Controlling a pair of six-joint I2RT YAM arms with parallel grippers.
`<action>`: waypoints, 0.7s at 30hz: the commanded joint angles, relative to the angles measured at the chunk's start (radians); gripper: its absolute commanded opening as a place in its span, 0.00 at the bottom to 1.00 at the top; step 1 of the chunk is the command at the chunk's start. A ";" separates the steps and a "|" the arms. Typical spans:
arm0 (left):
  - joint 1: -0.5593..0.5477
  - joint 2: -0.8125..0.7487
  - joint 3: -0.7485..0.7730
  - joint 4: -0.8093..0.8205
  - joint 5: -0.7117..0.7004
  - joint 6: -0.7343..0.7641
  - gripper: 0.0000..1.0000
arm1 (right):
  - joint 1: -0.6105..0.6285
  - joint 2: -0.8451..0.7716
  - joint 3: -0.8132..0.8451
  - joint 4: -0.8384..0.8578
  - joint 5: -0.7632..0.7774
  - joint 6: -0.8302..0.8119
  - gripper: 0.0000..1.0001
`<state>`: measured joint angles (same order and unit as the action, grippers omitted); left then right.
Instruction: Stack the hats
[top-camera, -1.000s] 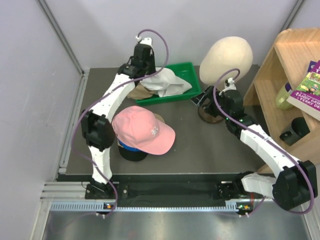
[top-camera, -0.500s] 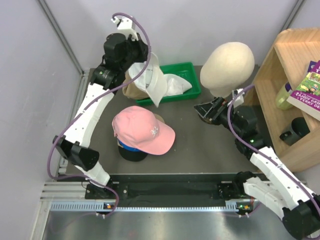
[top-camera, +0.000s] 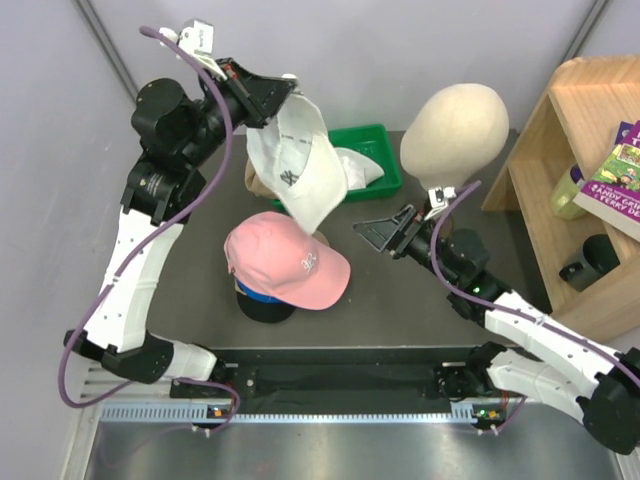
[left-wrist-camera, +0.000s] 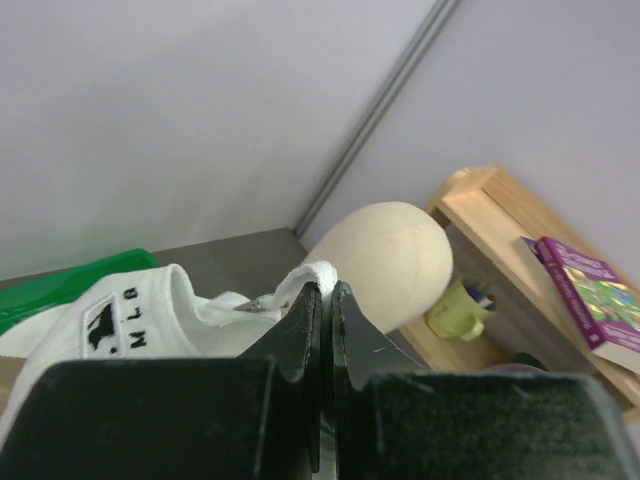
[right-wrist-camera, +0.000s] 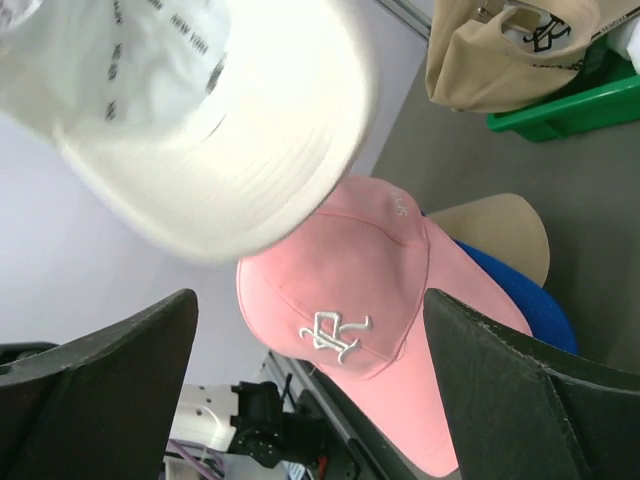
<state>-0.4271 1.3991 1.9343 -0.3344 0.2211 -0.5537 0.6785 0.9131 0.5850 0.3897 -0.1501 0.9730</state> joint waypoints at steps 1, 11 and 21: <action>-0.001 -0.066 -0.021 0.060 0.081 -0.101 0.00 | 0.009 0.018 -0.030 0.247 0.032 0.082 0.95; -0.001 -0.077 -0.014 0.098 0.156 -0.262 0.00 | 0.090 0.165 -0.001 0.544 -0.014 0.073 0.98; -0.001 -0.081 0.000 0.087 0.132 -0.270 0.00 | 0.102 0.210 -0.092 0.897 0.032 0.194 0.98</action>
<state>-0.4271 1.3434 1.9141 -0.3153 0.3470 -0.7925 0.7696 1.1084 0.5354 1.0233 -0.1482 1.1019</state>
